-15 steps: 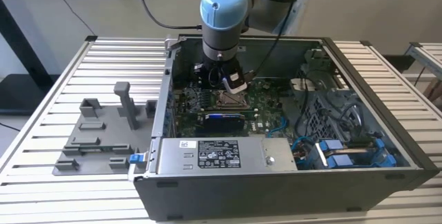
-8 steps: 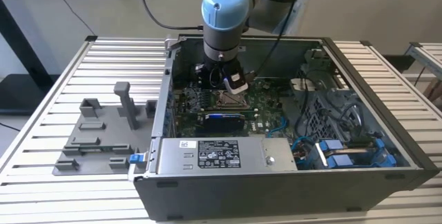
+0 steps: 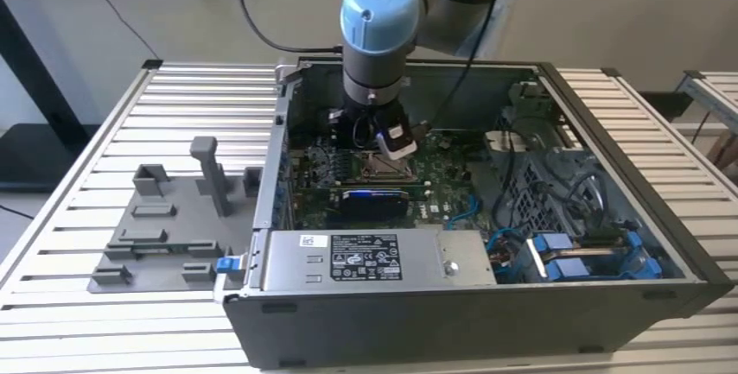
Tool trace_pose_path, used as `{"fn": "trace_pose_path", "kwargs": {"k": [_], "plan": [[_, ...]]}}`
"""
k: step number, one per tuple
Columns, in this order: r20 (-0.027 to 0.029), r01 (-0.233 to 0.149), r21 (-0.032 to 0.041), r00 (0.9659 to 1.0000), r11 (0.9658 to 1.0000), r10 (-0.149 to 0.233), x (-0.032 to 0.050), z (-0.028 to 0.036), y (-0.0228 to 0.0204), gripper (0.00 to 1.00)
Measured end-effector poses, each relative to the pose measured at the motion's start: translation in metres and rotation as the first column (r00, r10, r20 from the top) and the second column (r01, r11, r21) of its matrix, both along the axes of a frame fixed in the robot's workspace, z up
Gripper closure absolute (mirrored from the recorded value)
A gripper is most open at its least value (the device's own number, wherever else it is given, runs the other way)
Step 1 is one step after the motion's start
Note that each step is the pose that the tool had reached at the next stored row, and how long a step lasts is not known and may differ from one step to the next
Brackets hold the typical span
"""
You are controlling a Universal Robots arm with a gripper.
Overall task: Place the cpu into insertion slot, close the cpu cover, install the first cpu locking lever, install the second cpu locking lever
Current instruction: 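Install the first cpu locking lever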
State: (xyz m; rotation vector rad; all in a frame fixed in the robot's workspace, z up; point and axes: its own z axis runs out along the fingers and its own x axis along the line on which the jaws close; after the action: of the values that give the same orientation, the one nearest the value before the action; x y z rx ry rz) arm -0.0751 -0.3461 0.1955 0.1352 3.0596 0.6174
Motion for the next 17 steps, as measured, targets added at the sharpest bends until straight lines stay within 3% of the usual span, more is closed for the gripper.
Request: {"fn": "trace_pose_path", "kwargs": {"k": [17], "plan": [[0.0003,0.000,0.0004,1.0000,1.0000,0.000,0.0173,-0.0089,0.0005,0.89]]}}
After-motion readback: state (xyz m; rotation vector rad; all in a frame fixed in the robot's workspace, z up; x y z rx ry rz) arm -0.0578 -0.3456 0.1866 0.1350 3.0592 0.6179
